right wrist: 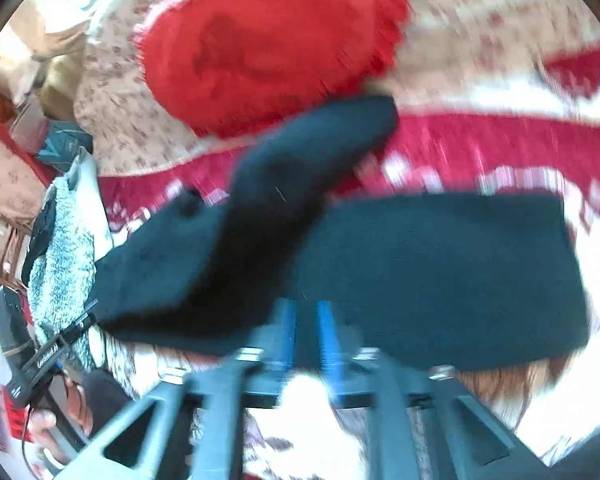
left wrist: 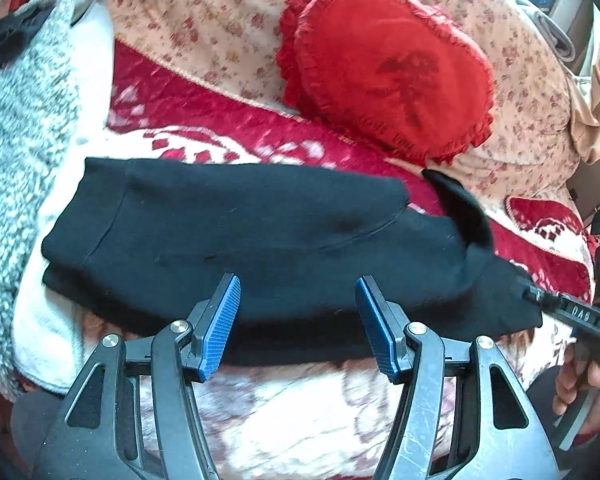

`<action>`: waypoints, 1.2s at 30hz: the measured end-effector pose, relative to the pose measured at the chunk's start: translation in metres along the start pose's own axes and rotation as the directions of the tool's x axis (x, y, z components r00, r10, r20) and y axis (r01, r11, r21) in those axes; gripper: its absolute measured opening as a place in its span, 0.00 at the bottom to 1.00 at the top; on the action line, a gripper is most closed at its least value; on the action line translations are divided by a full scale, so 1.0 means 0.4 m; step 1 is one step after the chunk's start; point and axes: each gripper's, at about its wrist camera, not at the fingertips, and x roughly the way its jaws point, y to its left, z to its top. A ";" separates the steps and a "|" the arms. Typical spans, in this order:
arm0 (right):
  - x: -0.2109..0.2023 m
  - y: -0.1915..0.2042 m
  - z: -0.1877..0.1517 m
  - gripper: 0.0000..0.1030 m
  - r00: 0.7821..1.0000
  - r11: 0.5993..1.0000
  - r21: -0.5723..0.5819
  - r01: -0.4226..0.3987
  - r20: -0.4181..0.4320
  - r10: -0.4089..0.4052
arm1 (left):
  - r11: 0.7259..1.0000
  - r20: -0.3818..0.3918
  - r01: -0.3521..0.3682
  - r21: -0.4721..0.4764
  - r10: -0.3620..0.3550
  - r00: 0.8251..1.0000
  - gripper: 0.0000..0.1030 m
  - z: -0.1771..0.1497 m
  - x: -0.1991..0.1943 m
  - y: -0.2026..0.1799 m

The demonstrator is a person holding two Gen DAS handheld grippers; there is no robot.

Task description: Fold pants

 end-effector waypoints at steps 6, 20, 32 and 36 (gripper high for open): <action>0.079 0.135 0.087 0.39 0.999 0.996 -0.070 0.051 -0.004 -0.051 | 1.000 -0.036 0.010 0.018 -0.010 0.999 0.58 -0.004 0.036 -0.039; 0.033 0.045 -0.055 0.04 0.998 0.995 -0.099 0.021 -0.064 -0.027 | 1.000 -0.053 -0.002 0.029 0.003 0.999 0.58 -0.019 0.060 -0.055; -0.077 0.021 0.024 0.23 0.959 0.953 -0.130 0.275 0.105 -0.263 | 0.995 -0.062 -0.054 0.089 0.060 0.996 0.58 -0.038 0.093 -0.086; 0.002 0.092 0.085 0.27 0.938 0.909 -0.231 0.346 0.105 -0.330 | 0.994 -0.062 -0.059 0.091 0.064 0.996 0.58 -0.037 0.100 -0.092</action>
